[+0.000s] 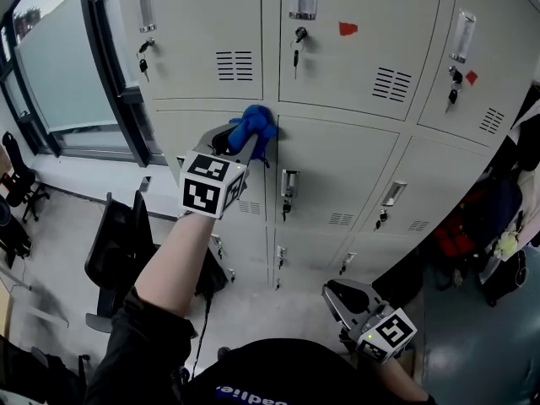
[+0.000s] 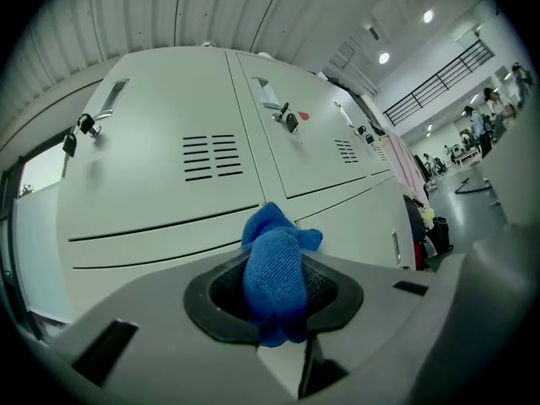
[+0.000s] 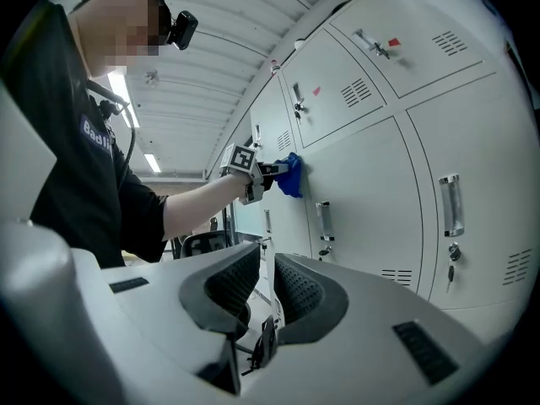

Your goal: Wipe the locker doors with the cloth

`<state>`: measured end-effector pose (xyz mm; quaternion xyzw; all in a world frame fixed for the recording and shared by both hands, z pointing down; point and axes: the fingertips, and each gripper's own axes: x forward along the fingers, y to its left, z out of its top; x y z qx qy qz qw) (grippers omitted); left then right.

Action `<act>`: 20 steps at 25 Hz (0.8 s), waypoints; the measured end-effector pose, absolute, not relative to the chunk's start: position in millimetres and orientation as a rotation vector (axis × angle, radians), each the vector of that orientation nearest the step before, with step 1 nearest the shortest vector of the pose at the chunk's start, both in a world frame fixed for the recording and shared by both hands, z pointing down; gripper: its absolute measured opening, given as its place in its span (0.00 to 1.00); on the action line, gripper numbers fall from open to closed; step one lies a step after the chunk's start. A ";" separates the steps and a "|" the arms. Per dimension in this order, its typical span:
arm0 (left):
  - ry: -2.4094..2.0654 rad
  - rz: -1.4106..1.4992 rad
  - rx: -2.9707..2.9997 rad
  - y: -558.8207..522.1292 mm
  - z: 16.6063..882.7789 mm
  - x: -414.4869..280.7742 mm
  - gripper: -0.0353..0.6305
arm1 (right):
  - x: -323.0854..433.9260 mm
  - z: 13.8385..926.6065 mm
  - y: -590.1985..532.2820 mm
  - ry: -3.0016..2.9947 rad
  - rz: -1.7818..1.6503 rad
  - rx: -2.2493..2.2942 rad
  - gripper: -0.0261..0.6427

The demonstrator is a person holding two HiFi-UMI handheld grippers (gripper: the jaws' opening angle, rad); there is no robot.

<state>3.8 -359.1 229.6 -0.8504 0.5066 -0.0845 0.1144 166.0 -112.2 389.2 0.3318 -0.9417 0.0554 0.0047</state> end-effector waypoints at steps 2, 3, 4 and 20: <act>1.499 -0.248 -2.469 -352.3 229.2 -15.6 0.21 | 156.0 389.4 -110.4 -2.961 0.173 1.029 0.11; 1.519 -0.248 -2.452 -350.1 230.4 -30.4 0.21 | 150.0 390.4 -109.9 -2.965 0.173 1.020 0.11; 1.545 -0.254 -2.429 -348.8 232.9 -47.5 0.21 | 143.4 391.6 -109.4 -2.969 0.174 1.008 0.11; 1.903 -0.199 -2.295 -385.9 276.9 -205.4 0.21 | 100.5 393.3 -110.9 -2.932 0.206 1.030 0.11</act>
